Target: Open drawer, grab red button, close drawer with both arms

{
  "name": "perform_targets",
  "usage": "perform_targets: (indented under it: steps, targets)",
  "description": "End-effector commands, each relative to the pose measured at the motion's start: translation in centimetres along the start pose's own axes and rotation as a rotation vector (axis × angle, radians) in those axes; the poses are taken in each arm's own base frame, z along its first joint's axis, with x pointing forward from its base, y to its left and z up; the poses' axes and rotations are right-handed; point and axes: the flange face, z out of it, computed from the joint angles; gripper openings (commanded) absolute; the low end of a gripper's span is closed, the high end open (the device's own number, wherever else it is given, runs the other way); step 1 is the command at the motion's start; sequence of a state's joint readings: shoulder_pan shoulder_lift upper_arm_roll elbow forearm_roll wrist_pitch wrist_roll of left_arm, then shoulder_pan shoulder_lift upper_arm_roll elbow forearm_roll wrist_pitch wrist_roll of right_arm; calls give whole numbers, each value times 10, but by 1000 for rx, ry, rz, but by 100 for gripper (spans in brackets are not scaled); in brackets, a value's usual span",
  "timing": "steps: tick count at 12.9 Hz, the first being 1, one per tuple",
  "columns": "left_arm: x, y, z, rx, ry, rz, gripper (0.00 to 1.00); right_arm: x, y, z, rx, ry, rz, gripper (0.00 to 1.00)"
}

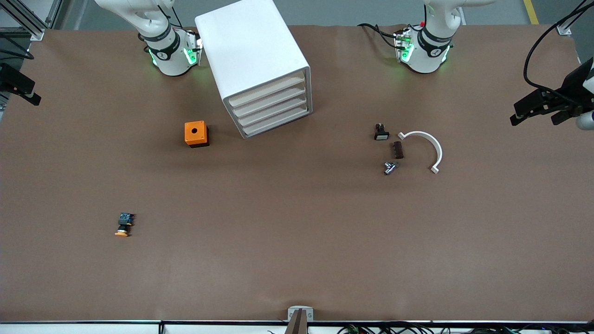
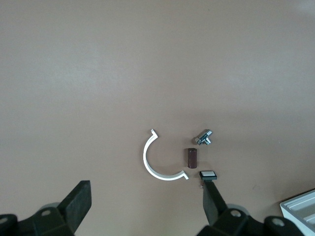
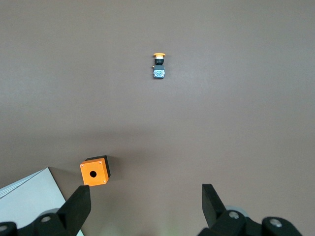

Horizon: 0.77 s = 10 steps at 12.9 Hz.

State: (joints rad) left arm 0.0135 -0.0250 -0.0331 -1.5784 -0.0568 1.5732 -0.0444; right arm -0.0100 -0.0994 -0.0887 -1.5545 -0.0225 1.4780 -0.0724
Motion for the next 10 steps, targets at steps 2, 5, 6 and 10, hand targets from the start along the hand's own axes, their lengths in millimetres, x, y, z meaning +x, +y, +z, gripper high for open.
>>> perform_targets:
  steps: [2,5,6,10]
  targets:
    - [0,-3,-4,11,-2,-1,100,-9,-3,-5,0,8,0,100]
    - [5,-11,7,11,-28,-6,100,-9,-3,-5,1,8,0,100]
    - [3,-20,11,12,-56,-23,100,-9,-3,-5,0,8,-2,100]
    - [28,-33,68,11,-165,-55,100,-9,-3,-4,0,8,-3,100]
